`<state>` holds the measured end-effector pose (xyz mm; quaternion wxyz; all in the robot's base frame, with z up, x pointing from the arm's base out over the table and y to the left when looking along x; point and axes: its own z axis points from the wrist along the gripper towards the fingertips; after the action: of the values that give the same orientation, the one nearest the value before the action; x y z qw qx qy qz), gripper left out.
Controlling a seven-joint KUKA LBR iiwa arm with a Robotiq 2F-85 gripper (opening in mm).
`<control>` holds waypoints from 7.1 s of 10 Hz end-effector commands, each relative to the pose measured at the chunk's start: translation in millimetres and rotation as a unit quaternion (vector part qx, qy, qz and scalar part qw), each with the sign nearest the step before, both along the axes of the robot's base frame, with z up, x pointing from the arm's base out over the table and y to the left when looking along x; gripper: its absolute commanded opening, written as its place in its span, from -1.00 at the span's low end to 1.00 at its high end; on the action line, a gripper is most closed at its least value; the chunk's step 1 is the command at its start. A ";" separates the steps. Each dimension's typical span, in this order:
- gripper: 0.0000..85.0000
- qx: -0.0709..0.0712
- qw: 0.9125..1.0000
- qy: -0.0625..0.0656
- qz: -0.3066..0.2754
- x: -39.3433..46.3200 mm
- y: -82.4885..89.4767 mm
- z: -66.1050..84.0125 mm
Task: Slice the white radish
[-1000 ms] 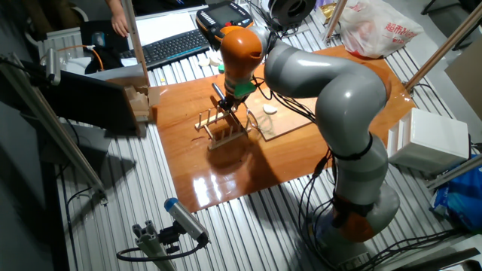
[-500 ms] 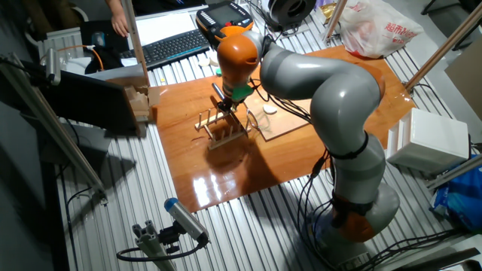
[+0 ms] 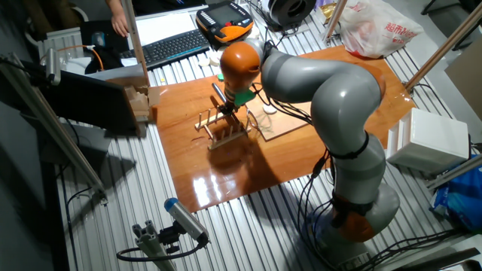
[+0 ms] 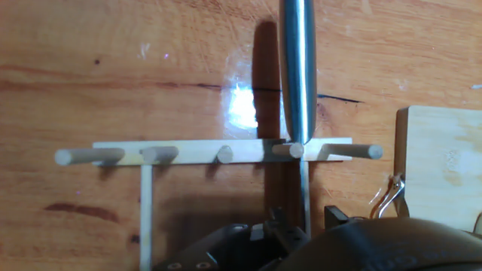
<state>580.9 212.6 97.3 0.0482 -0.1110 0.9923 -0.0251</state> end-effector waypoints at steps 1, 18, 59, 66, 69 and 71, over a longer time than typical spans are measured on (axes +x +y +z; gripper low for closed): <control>-0.20 0.004 1.000 -0.004 0.001 1.0 -1.0 -4.4; -1.00 0.076 0.995 0.040 -0.053 -4.3 12.6 92.8; -1.00 0.062 0.989 0.069 0.115 6.1 -101.7 90.3; -1.00 0.065 0.986 0.103 0.116 9.1 -105.8 88.6; -1.00 0.068 0.985 0.115 0.111 9.1 -105.8 88.6; -1.00 0.075 0.985 0.117 0.106 9.1 -105.8 88.6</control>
<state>589.9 106.9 185.9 -0.0572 -0.2131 0.9730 0.0675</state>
